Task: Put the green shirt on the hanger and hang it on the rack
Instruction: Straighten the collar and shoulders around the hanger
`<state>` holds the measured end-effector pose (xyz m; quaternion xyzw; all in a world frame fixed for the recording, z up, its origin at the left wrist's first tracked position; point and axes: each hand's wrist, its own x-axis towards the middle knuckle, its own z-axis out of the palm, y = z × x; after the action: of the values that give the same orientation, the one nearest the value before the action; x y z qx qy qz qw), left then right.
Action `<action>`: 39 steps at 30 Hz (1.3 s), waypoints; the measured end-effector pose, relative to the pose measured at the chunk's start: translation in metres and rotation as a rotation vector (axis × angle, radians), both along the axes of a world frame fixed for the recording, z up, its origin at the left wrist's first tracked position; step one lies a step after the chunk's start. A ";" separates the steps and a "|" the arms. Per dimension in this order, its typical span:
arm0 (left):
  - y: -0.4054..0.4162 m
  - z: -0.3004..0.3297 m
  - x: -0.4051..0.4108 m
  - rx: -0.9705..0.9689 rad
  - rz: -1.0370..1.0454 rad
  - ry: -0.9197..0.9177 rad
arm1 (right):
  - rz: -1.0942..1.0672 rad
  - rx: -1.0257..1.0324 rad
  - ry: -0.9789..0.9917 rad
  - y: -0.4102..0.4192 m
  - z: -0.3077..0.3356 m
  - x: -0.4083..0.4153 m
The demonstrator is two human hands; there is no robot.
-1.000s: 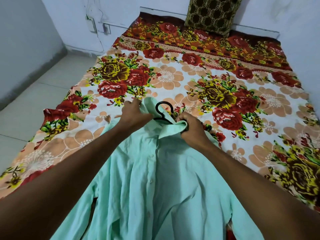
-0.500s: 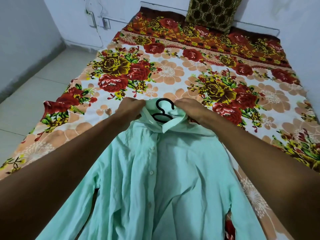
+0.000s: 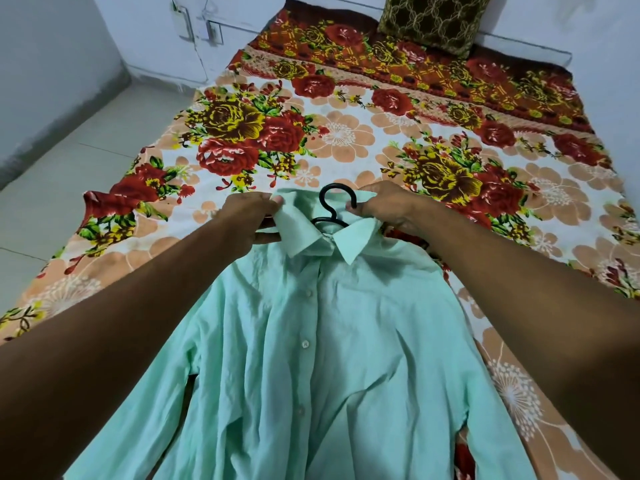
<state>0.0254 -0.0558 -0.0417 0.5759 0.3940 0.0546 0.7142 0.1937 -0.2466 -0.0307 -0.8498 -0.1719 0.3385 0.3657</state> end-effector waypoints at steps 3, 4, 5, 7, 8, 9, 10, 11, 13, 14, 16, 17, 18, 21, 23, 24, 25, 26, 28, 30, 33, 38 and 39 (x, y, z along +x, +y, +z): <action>0.006 -0.008 -0.001 -0.118 -0.047 -0.003 | 0.095 -0.072 0.111 -0.007 0.005 0.014; 0.005 -0.011 -0.002 -0.127 -0.063 0.000 | 0.141 -0.085 0.175 -0.007 0.009 0.017; 0.004 -0.014 -0.002 -0.124 -0.075 0.003 | 0.191 -0.101 0.229 -0.005 0.014 0.019; -0.001 -0.019 -0.002 -0.108 -0.104 -0.005 | 0.285 -0.150 0.241 0.001 0.023 0.025; -0.005 -0.019 -0.001 -0.099 -0.112 -0.010 | 0.329 -0.174 0.198 0.007 0.027 0.028; -0.009 -0.018 0.000 -0.084 -0.119 -0.019 | 0.360 -0.184 0.144 0.013 0.031 0.029; -0.013 -0.019 0.002 -0.075 -0.119 -0.032 | 0.370 -0.171 0.110 0.021 0.035 0.030; -0.015 -0.021 0.004 -0.079 -0.111 -0.047 | 0.373 -0.137 0.098 0.031 0.037 0.030; -0.018 -0.026 0.006 -0.090 -0.089 -0.067 | 0.390 -0.072 0.107 0.048 0.041 0.023; -0.018 -0.028 0.007 -0.103 -0.072 -0.072 | 0.424 -0.080 0.098 0.056 0.039 0.021; -0.016 -0.035 0.006 -0.145 -0.033 -0.081 | 0.529 -0.151 0.048 0.068 0.035 0.015; -0.015 -0.038 0.004 -0.161 -0.026 -0.093 | 0.577 -0.185 0.021 0.072 0.032 0.013; -0.015 -0.039 0.003 -0.166 -0.032 -0.106 | 0.610 -0.189 -0.006 0.074 0.029 0.011; -0.016 -0.041 -0.002 -0.166 -0.071 -0.145 | 0.619 -0.117 -0.025 0.078 0.019 0.009; -0.015 -0.041 -0.006 -0.185 -0.081 -0.184 | 0.595 -0.077 0.032 0.079 0.015 0.011; -0.014 -0.044 -0.008 -0.200 -0.097 -0.204 | 0.579 -0.064 0.056 0.079 0.014 0.012; -0.014 -0.046 -0.011 -0.210 -0.118 -0.220 | 0.564 -0.054 0.068 0.078 0.013 0.013; -0.013 -0.048 -0.015 -0.214 -0.135 -0.232 | 0.541 -0.044 0.077 0.079 0.012 0.013; -0.012 -0.054 -0.021 -0.239 -0.141 -0.251 | 0.487 -0.017 0.097 0.080 0.010 0.014; -0.011 -0.060 -0.025 -0.317 -0.110 -0.279 | 0.445 -0.013 0.084 0.080 0.009 0.015; -0.013 -0.065 -0.027 -0.421 0.001 -0.299 | 0.396 -0.010 0.035 0.076 0.008 0.018; -0.021 -0.063 -0.027 -0.332 0.100 -0.263 | 0.405 0.002 0.126 0.066 -0.001 0.019; -0.022 -0.065 -0.027 -0.225 0.092 -0.218 | 0.410 0.003 0.161 0.064 -0.001 0.020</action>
<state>-0.0014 -0.0782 -0.1065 0.4641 0.3438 0.1051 0.8095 0.2135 -0.1827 -0.0322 -0.7668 -0.3118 0.4723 0.3030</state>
